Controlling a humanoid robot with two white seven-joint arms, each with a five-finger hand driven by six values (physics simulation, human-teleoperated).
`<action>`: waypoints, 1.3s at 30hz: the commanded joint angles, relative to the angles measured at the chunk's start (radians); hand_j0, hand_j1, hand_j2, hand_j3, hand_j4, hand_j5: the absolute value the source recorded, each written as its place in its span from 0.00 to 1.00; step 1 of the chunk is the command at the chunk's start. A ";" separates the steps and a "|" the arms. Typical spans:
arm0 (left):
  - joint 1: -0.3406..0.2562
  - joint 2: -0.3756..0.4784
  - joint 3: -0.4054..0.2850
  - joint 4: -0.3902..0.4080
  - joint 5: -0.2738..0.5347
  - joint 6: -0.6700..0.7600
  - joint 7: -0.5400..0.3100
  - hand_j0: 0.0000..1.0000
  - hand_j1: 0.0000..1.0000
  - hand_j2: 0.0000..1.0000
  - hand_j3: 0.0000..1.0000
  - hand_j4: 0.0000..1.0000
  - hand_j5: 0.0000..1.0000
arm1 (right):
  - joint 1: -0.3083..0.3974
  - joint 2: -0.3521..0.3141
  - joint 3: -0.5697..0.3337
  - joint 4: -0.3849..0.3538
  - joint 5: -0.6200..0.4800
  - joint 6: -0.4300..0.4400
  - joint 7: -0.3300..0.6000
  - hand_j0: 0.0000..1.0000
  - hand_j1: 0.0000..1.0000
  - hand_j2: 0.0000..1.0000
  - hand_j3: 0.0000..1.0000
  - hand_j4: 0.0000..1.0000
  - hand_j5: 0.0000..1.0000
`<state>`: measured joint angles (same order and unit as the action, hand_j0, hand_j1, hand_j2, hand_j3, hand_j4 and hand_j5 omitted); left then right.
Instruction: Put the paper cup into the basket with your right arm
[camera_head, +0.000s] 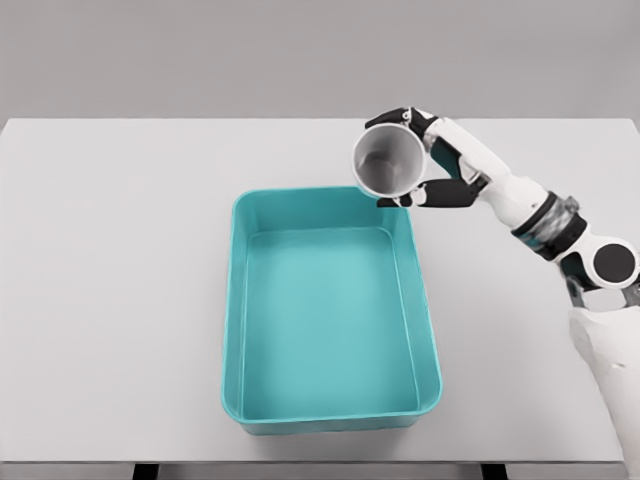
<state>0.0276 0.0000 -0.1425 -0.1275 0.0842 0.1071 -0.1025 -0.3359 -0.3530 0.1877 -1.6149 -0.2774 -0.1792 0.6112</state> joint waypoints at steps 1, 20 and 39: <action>-0.002 0.000 0.000 0.000 0.000 0.000 0.000 1.00 1.00 1.00 1.00 1.00 1.00 | 0.000 -0.014 0.030 -0.003 0.000 -0.002 0.000 0.61 0.61 0.61 0.61 0.61 0.61; -0.002 0.000 0.000 0.000 0.000 0.000 0.000 1.00 1.00 1.00 1.00 1.00 1.00 | -0.057 -0.115 0.226 -0.048 0.127 -0.003 0.000 0.61 0.61 0.61 0.61 0.61 0.61; -0.002 0.000 0.000 0.000 0.000 0.000 0.000 1.00 1.00 1.00 1.00 1.00 1.00 | -0.112 -0.184 0.384 -0.095 0.234 0.000 0.000 0.61 0.61 0.61 0.61 0.61 0.61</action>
<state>0.0276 0.0000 -0.1425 -0.1275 0.0843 0.1072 -0.1025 -0.4495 -0.5350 0.5537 -1.7088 -0.0489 -0.1815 0.6112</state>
